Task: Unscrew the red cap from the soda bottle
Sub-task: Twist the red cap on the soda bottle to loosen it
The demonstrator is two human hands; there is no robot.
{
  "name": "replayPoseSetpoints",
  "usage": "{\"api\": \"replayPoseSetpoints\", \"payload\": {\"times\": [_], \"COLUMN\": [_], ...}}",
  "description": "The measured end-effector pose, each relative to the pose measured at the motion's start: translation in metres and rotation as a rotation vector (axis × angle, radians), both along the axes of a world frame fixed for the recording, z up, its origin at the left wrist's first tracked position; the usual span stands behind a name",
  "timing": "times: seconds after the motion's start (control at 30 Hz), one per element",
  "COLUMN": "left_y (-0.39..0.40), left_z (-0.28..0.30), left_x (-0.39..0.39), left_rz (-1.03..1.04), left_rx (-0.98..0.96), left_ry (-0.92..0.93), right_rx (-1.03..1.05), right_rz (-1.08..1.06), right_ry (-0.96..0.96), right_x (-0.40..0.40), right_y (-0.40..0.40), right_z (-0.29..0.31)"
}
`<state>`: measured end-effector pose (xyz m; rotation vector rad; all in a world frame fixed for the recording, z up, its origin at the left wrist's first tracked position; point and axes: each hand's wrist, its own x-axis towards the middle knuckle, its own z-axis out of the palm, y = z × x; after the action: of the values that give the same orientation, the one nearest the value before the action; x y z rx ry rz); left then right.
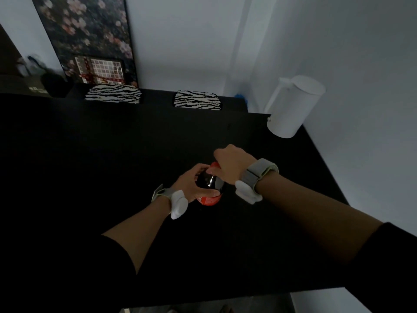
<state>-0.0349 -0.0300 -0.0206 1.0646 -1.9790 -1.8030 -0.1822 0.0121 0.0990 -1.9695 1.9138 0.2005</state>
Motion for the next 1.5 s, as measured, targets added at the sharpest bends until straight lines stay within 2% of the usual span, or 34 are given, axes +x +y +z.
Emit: {"api": "replayPoseSetpoints", "payload": {"times": [0.13,0.23,0.37,0.43,0.6,0.8,1.0,1.17,1.37,1.5], "left_y": [0.001,0.003,0.003,0.002,0.001,0.001,-0.001,-0.001,0.0,0.0], "left_z": [-0.003,-0.006,-0.006,-0.004,-0.008,-0.009,-0.005,-0.012,-0.01,-0.009], "left_x": [0.001,0.001,0.002,0.002,0.002,0.002,0.0,0.0,0.0,0.001], "left_rz": [0.006,0.023,0.01,-0.003,0.006,0.005,-0.028,-0.003,-0.004,-0.016], "left_rx": [-0.003,-0.016,-0.042,-0.039,-0.024,-0.045,-0.034,-0.049,-0.031,-0.041], "left_ry": [0.006,0.017,0.029,0.002,-0.017,0.007,-0.036,-0.045,-0.053,-0.042], "right_rx": [0.009,0.036,-0.043,-0.057,-0.001,-0.022,0.075,-0.048,-0.007,-0.024], "right_rz": [0.219,0.137,-0.033,-0.031,0.036,-0.078,-0.023,-0.061,0.035,-0.06], "right_ry": [-0.023,-0.054,0.066,0.107,0.047,0.155,0.094,0.166,0.095,0.105], "right_x": [-0.005,-0.004,0.006,0.01,0.011,0.011,0.011,0.011,0.014,0.011], "right_y": [0.002,0.005,0.001,0.0,0.004,0.001,0.003,0.004,0.004,0.004], "right_z": [0.008,0.009,0.004,0.0,0.002,0.003,0.009,0.003,0.007,0.004]}}
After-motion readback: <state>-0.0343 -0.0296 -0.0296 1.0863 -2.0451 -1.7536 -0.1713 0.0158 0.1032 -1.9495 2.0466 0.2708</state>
